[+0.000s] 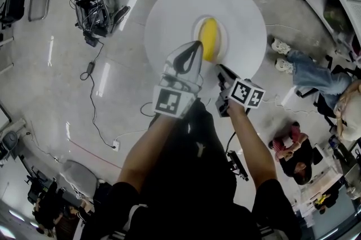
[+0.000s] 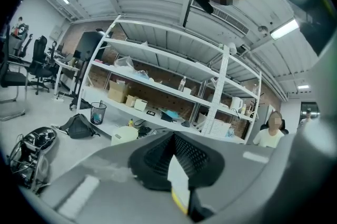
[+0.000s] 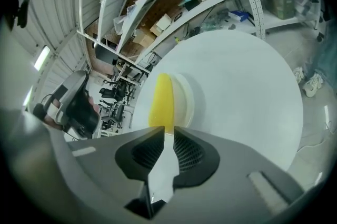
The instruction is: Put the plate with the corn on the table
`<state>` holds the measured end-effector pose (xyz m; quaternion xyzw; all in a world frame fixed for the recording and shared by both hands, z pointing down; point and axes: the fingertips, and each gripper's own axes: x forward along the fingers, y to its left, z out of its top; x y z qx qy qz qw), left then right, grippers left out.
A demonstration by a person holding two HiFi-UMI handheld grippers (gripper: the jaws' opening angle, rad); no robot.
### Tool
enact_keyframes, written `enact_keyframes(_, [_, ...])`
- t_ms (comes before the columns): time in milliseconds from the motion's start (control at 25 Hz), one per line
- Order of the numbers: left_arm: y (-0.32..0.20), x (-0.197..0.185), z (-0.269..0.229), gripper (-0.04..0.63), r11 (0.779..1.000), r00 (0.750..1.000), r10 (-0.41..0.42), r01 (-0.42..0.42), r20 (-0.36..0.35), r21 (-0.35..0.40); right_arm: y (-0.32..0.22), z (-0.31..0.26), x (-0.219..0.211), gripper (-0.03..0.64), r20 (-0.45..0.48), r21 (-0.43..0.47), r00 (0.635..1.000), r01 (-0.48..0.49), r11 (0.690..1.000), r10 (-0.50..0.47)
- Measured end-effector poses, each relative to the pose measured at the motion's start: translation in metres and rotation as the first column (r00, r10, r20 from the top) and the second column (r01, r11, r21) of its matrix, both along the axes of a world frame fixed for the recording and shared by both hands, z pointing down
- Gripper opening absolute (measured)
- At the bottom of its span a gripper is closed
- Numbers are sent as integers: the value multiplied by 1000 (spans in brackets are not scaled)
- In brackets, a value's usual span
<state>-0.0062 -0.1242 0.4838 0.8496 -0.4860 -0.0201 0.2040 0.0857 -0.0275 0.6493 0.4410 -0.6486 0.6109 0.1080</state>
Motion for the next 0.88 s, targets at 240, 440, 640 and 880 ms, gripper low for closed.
enact_keyframes(240, [2,1,-11,3,1000,1000,-14,14,18,-1,-4,-15,-2,19,-29,35,999,29,999,-28])
enact_keyframes(440, [9,3,-13,3,999,999,-34,35,42,-21,-6,-28,-5,11,-44,68,998,51,996,-48])
enact_keyframes(640, [16,6,-27,5,999,999,-36,36,41,-11,-11,-47,-8,9,-53,101,997,62,993,-57])
enact_keyframes(880, [27,2,-34,5,1000,997,-19,19,80,-1,-18,-71,-5,9,-88,162,995,62,985,-48])
